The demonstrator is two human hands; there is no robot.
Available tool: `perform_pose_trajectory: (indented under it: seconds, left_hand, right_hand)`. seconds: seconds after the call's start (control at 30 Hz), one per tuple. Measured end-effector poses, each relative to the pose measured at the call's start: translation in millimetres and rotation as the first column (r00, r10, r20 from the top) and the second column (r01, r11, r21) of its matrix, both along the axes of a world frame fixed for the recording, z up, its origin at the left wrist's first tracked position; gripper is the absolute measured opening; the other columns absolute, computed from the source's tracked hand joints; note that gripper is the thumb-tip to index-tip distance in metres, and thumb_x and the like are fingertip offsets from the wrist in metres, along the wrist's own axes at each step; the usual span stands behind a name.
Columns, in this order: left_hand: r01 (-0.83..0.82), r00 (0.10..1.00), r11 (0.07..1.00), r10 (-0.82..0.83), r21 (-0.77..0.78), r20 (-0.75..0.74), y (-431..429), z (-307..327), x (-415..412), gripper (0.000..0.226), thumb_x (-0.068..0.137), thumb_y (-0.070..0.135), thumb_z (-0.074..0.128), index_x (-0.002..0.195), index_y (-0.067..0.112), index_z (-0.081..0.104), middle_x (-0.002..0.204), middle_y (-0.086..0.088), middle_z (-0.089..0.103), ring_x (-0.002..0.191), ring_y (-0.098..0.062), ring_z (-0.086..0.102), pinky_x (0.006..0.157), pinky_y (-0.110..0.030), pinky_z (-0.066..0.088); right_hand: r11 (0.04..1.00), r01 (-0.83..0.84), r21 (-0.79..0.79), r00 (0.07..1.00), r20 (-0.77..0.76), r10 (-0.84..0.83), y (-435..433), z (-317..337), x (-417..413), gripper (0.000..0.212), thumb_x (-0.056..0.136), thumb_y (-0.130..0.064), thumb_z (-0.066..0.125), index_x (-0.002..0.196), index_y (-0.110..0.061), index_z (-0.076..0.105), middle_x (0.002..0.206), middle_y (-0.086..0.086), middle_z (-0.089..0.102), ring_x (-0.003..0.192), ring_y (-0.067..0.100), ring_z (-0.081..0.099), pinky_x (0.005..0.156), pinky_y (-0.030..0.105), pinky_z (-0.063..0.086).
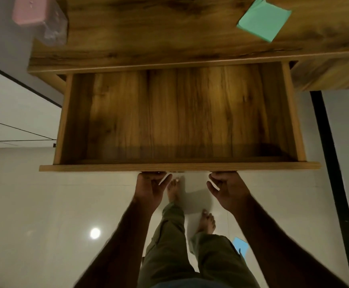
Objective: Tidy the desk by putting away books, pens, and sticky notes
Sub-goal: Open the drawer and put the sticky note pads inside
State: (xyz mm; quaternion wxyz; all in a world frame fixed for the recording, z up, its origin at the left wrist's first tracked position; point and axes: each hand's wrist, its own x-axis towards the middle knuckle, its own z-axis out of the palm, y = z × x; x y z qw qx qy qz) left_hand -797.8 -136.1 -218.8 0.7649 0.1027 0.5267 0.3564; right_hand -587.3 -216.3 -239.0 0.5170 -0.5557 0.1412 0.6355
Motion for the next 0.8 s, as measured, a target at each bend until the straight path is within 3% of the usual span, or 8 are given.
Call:
perform_pose_trajectory:
  seconds: [0.37,0.5,0.63,0.8]
  left_hand:
    - [0.027,1.0,0.998,-0.028,-0.048,-0.009,-37,-1,-22,0.037,0.08,-0.022,0.037,0.084,0.005,0.062,0.088,-0.014,0.069,0.096,-0.031,0.066,0.091,-0.047,0.05]
    - [0.021,1.0,0.997,-0.021,-0.067,-0.004,-50,-4,-27,0.035,0.083,-0.018,0.039,0.093,0.005,0.064,0.096,-0.015,0.07,0.101,-0.033,0.066,0.093,-0.048,0.051]
    - [0.011,1.0,0.993,-0.012,-0.119,-0.005,-49,-7,-28,0.034,0.077,-0.021,0.043,0.089,0.005,0.061,0.092,-0.014,0.069,0.094,-0.029,0.068,0.085,-0.045,0.054]
    - [0.028,1.0,0.995,-0.029,-0.096,-0.005,-51,-7,-29,0.032,0.079,-0.02,0.045,0.089,0.007,0.06,0.091,-0.013,0.068,0.09,-0.027,0.069,0.089,-0.047,0.054]
  right_hand:
    - [0.998,0.055,-0.041,0.998,0.013,-0.055,-40,-3,-21,0.026,0.09,0.011,0.051,0.081,-0.014,0.057,0.071,0.001,0.067,0.082,0.017,0.062,0.078,0.037,0.048]
    - [0.996,0.074,-0.051,0.997,0.004,-0.074,-54,-6,-26,0.024,0.091,0.009,0.052,0.081,-0.012,0.057,0.076,0.005,0.067,0.085,0.02,0.062,0.08,0.039,0.049]
    - [0.996,0.051,-0.068,0.998,0.039,-0.048,-54,-3,-26,0.022,0.091,0.008,0.053,0.084,-0.012,0.059,0.081,0.006,0.067,0.089,0.021,0.063,0.081,0.039,0.05]
    - [0.997,0.016,-0.081,0.997,0.07,-0.01,-55,-2,-27,0.02,0.091,0.005,0.056,0.086,-0.013,0.061,0.085,0.004,0.069,0.096,0.022,0.064,0.078,0.038,0.049]
